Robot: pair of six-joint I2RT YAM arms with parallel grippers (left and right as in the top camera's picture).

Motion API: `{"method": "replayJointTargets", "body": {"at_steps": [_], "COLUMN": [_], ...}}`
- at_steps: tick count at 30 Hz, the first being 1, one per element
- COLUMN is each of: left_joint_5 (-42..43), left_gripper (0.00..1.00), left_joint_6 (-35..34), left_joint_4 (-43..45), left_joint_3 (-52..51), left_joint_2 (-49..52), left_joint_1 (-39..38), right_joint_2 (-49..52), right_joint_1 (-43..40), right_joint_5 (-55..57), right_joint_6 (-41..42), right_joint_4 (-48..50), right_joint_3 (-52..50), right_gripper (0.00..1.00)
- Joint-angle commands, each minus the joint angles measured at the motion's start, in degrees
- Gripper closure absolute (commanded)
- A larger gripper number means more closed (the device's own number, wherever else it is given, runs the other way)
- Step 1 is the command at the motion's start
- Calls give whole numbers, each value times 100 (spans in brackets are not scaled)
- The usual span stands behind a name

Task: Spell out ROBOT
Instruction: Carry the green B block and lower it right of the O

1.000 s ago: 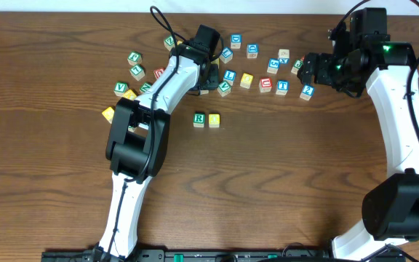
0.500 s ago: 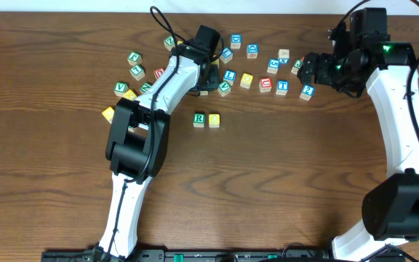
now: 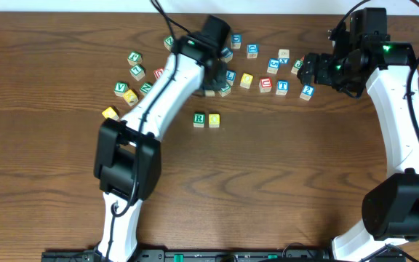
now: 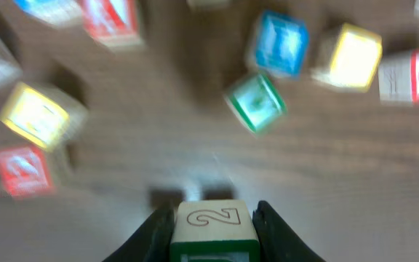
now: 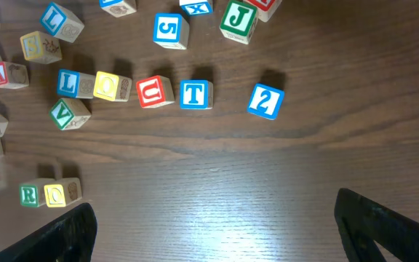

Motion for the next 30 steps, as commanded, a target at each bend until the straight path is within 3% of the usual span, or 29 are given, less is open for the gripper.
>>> {"method": "replayJointTargets", "body": {"at_steps": [1,8,21,30], "left_joint_5": [-48,-92,-225,-363], "left_gripper": [73,73,73,72], "left_joint_6": [-201,-367,-538,-625], "left_joint_4": [-219,-74,1340,1547], "left_joint_3": [-11,-396,-1517,-1714], "left_joint_2": [15,15,17,24], "left_joint_1": [-348,-804,-748,-748], "right_joint_2": [52,52,52,52], "right_joint_1": [28,28,28,28], "right_joint_5": [-37,-37,-37,-37], "right_joint_6": [59,59,59,59], "right_joint_4": [-13,-61,-111,-109], "right_joint_3": [2,2,2,2], "right_gripper": [1,1,1,1]}}
